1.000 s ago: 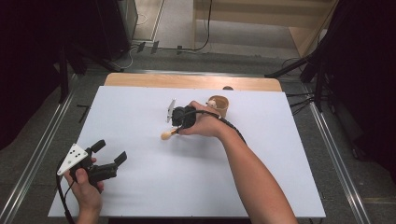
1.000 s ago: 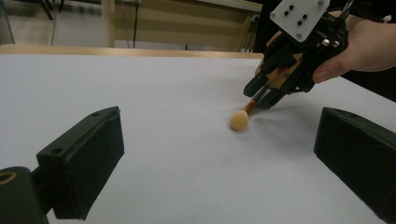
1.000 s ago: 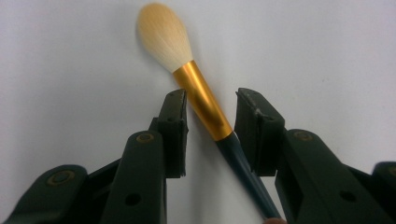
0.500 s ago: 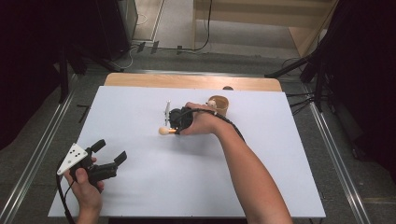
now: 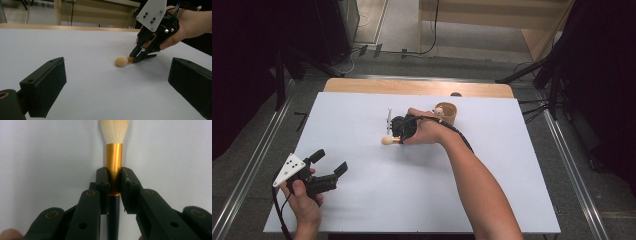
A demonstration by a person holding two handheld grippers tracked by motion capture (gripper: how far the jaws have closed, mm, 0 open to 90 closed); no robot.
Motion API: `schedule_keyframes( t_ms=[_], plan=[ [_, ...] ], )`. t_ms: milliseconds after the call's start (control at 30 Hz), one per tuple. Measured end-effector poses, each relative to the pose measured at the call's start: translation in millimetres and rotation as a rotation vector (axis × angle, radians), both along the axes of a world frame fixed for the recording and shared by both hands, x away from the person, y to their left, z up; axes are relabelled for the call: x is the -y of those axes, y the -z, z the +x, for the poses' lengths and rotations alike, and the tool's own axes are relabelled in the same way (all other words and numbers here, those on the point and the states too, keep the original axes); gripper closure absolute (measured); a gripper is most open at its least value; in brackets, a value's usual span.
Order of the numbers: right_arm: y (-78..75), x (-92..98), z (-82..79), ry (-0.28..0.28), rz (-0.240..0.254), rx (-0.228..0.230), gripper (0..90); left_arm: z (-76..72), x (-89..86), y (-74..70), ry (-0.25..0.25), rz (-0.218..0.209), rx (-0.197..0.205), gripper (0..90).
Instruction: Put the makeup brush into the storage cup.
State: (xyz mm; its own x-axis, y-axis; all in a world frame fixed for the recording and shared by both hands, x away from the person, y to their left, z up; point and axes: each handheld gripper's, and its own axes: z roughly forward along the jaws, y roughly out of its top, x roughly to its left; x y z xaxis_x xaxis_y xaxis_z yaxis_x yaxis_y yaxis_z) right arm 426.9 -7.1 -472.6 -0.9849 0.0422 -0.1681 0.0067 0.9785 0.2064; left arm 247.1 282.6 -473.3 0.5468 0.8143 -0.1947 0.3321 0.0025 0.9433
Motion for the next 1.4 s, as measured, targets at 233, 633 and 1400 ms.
schedule_keyframes(
  t_ms=[233,633,1400],
  plan=[
    [-10.9,6.3,2.6,0.064,0.094,-0.002,79.5,-0.1,-0.6,-0.2,-0.001,0.001,0.001,2.0],
    [-34.3,26.4,1.8,0.175,0.314,0.034,79.6,-0.1,1.0,-0.4,0.002,0.008,0.001,2.0],
    [-59.9,52.6,-8.2,0.265,0.658,0.047,79.6,-0.6,4.6,-0.6,0.005,0.03,0.004,2.0]
  ],
)
